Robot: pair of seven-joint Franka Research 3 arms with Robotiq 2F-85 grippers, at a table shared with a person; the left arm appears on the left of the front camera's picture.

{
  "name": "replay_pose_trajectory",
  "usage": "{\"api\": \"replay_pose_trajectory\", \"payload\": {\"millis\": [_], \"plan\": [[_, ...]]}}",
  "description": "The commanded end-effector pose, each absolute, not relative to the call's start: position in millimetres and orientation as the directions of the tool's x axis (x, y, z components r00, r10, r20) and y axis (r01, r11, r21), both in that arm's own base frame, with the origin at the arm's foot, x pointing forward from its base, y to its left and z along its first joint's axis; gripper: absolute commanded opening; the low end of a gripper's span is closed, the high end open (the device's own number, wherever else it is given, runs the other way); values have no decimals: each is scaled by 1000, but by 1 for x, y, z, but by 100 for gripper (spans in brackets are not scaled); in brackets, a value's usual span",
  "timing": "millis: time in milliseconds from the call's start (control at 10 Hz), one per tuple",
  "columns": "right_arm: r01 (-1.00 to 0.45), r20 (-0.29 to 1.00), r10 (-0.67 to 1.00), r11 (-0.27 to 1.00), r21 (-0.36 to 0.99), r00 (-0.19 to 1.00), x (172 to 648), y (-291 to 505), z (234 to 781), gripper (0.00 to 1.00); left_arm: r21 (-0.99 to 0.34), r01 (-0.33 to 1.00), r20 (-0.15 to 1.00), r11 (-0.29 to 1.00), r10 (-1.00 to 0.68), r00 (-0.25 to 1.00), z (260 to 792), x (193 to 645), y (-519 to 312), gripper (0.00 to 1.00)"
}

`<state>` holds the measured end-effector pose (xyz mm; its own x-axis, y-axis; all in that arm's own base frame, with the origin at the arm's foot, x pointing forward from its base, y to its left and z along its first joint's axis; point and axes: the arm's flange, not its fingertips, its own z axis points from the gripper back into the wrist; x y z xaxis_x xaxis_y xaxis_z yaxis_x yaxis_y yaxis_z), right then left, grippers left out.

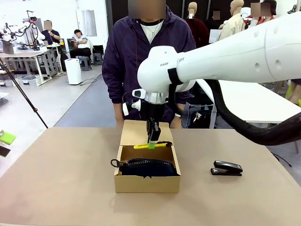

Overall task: Pack the items into the box.
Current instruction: Pick up the item indicated by the person and place it inside the Mailer Box.

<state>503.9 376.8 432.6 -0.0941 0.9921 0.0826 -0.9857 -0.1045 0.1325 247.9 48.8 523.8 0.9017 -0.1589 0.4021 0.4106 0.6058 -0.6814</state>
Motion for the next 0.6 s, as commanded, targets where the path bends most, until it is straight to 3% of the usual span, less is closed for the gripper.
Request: {"api": "replay_pose_trajectory", "payload": {"millis": [0, 500], "plan": [[-986, 72, 995, -76, 149, -66, 496, 386, 424, 0, -675, 424, 413, 604, -167, 895, 522, 247, 52, 100], [-989, 62, 998, 10, 147, 20, 490, 380, 387, 0, -675, 424, 413, 604, -167, 895, 522, 247, 52, 100]]}}
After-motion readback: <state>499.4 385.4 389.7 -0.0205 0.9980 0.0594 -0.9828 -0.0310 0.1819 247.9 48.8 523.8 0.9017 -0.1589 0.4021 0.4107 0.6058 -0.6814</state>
